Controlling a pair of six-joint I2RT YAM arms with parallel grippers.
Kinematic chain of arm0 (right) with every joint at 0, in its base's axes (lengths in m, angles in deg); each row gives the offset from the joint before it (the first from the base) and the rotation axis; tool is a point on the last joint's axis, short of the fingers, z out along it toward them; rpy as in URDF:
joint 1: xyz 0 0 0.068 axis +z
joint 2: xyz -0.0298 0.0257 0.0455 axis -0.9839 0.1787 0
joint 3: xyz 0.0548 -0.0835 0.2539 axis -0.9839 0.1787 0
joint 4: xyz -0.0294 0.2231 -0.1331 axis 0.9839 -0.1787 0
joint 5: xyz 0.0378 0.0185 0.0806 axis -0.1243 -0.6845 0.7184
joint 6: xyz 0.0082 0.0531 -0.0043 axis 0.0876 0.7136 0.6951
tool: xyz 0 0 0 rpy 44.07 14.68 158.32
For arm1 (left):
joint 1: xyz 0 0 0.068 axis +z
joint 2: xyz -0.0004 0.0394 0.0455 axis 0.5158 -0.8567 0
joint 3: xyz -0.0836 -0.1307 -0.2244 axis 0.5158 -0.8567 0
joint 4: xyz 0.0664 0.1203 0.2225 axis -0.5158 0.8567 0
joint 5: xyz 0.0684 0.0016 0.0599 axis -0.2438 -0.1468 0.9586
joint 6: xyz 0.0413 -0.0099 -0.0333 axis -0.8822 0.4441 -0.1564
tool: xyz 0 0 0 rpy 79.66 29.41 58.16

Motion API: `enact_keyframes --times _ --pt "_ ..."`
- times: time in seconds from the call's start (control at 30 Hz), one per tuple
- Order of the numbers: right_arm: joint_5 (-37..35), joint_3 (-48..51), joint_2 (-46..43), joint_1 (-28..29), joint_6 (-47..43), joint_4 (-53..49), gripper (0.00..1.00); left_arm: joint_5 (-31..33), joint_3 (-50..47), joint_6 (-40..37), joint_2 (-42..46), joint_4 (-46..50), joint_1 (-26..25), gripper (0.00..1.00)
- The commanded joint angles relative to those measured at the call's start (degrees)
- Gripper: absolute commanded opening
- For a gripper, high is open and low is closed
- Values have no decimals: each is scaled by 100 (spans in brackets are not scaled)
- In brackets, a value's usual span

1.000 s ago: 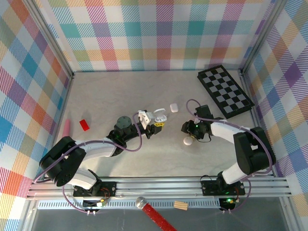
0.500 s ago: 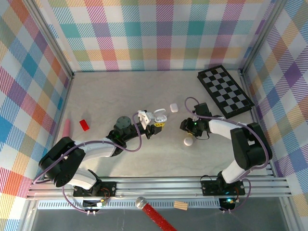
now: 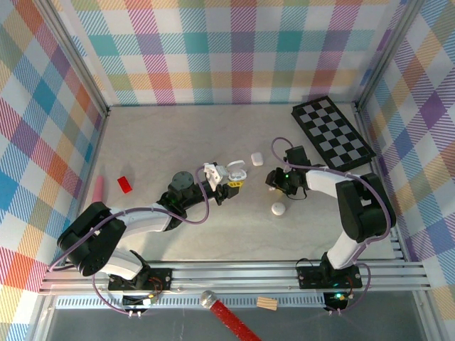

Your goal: Insert the wireless bluetooth earbuds into the charging case

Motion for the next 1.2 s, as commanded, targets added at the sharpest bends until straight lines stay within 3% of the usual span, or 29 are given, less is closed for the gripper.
enact_keyframes --times 0.0,0.5,0.83,1.17 --pt "98 -129 121 -66 23 179 38 -150 85 77 87 -12 39 33" --pt "269 21 147 -58 -178 -39 23 -176 142 75 26 4 50 33" --pt "260 37 14 -47 -421 -374 27 -150 125 112 -27 -50 65 33" --pt "253 60 -5 -35 -477 -420 22 -149 116 148 -80 -86 74 33"
